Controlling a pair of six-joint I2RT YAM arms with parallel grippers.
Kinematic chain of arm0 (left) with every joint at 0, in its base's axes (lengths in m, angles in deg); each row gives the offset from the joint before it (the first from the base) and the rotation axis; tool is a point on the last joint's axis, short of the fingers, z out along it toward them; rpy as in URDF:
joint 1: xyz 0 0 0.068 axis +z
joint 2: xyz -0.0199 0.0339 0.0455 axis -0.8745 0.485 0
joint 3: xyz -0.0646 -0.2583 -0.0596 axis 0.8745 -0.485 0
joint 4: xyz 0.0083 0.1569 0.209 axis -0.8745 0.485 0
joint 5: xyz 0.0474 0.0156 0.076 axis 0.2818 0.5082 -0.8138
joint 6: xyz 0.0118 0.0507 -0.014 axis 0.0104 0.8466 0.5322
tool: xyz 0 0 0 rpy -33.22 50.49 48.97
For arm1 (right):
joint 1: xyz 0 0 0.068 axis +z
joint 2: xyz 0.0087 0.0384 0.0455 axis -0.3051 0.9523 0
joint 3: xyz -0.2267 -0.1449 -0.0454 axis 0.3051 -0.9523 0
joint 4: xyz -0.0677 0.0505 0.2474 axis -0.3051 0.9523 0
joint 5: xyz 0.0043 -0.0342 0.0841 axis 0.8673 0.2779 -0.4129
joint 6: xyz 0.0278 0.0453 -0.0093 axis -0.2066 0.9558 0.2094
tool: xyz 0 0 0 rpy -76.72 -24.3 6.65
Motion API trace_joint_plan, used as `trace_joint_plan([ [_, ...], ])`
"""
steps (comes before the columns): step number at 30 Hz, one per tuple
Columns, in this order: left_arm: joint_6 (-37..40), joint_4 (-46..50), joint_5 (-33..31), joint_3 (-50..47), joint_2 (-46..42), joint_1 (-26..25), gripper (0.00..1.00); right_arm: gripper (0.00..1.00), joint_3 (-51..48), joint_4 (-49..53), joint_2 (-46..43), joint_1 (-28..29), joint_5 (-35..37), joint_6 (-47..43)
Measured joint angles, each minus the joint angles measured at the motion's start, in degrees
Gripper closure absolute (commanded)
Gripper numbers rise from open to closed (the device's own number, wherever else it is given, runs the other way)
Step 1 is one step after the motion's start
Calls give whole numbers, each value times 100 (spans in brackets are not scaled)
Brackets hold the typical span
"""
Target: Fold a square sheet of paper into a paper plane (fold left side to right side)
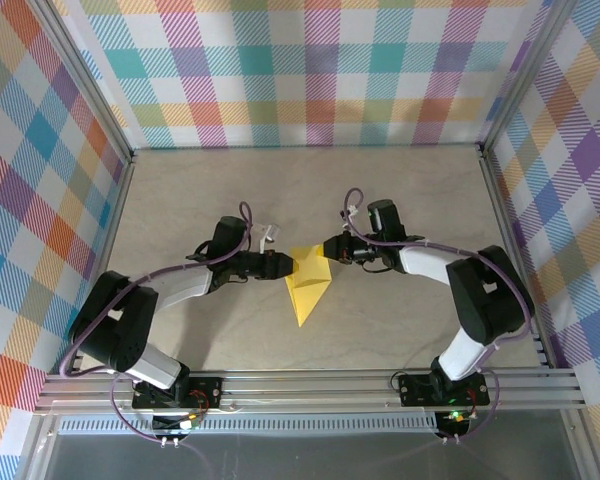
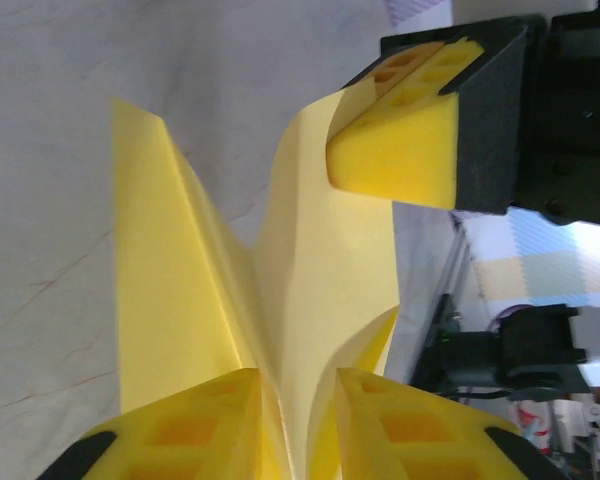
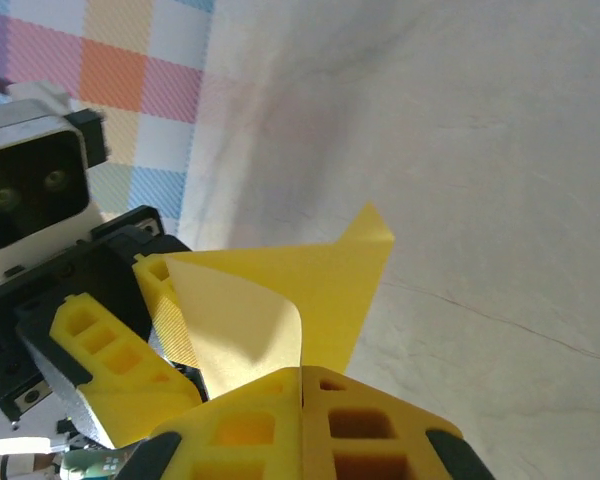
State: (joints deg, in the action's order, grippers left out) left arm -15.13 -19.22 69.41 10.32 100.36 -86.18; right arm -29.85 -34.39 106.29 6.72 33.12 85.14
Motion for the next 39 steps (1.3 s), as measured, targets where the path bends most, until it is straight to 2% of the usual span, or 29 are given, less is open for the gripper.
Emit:
trace_joint_plan([
  [8, 468, 686, -785, 61, 214, 17, 60, 100, 0, 295, 544, 0, 369, -20],
  [13, 896, 1569, -1495, 192, -411, -118, 55, 100, 11, 549, 527, 0, 575, 85],
  [16, 1123, 2157, -2173, 367, -946, -632, 52, 100, 22, 763, 490, 0, 647, 319],
  [19, 1244, 2643, -2870, 577, -1263, -1467, 52, 100, 68, 973, 446, 0, 682, 570],
  [23, 1217, 3128, -3703, 763, -1259, -2459, 50, 100, 186, 1309, 378, 0, 780, 774],
  [27, 1117, 3504, -4415, 1080, -892, -3185, 49, 100, 260, 1528, 313, 0, 870, 894],
  [33, 960, 3709, -5204, 1770, 85, -3840, 46, 100, 262, 1668, 308, 37, 966, 1064],
  [39, 787, 3866, -5866, 2247, 826, -4188, 45, 100, 262, 1696, 308, 63, 1021, 1132],
])
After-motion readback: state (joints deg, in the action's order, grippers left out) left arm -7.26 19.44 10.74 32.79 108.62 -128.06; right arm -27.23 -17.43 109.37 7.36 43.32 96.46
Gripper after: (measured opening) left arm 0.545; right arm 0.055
